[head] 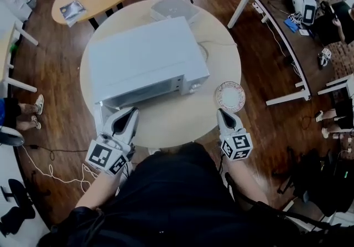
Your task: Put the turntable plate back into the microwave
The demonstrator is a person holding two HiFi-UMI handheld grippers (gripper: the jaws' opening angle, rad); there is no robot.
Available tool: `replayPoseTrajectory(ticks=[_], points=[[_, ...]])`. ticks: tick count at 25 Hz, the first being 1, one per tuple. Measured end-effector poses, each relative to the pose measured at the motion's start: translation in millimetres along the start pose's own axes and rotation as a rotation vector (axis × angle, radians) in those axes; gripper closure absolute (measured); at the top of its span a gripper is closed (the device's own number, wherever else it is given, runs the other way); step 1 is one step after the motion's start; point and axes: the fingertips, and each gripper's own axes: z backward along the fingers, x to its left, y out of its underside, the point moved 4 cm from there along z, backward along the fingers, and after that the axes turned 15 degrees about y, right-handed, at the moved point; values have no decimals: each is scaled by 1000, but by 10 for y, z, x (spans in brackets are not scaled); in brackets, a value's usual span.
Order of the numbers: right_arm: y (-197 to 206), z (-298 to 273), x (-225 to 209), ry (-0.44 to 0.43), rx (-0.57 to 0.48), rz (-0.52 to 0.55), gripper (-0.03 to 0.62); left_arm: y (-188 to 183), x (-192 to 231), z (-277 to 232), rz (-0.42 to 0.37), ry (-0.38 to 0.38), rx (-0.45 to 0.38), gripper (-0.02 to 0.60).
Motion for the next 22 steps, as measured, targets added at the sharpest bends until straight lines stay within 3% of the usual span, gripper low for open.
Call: replayPoseTrajectory(ticks=[4,9,12,15,22], points=[[176,-18,-655,189,5,-145,572,0,-11,-34,-25,-46,45,577],[543,-158,-1249,313,91,-353,549,-61,-80,-71,-61,-99,47,577],[745,-258,-1398,328,174,-421,548,-44,-106,-123,-55,-125,46,577],[832,-309,-1463,317,218,-386,537,27,-150,-212,-41,-136,45,577],[986,-467,-1608,284,254,-368,437,-24,-268,-558,-70,-118,47,577]])
